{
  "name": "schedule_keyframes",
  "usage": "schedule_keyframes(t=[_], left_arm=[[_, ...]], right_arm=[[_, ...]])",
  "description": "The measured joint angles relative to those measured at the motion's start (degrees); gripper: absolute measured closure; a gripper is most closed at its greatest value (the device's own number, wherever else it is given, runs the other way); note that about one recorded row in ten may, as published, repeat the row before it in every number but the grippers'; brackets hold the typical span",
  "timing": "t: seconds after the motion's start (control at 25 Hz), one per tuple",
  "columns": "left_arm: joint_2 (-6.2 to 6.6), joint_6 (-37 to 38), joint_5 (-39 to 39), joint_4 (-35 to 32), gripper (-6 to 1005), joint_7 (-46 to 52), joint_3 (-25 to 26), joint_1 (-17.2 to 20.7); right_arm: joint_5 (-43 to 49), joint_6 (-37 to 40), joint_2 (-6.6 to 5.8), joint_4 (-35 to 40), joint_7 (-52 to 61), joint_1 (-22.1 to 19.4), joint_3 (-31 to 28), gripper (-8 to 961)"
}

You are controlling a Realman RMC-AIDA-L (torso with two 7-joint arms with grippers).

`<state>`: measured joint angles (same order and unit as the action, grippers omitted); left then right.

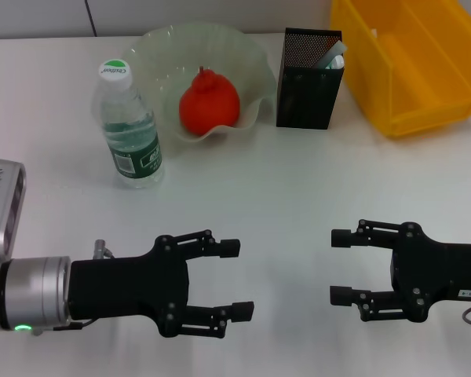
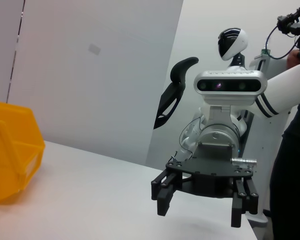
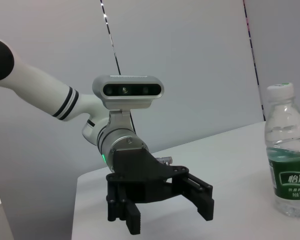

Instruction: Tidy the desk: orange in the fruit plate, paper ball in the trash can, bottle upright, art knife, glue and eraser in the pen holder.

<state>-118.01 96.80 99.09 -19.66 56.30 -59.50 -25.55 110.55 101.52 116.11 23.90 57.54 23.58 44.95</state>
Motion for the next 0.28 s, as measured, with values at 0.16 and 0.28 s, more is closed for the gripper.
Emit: schedule_keyframes(t=[0.16,0.28], left_arm=[[0.03,0.1,0.5,-0.3,137,0.0,0.0,0.1],[0.27,0.2,0.6,-0.3,137,0.0,0.0,0.2]], right_arm=[[0.0,0.0,0.00,-0.1,0.2,0.0,0.0,170],[0.1,0.0,0.00,-0.1,0.3,0.0,0.0,170]])
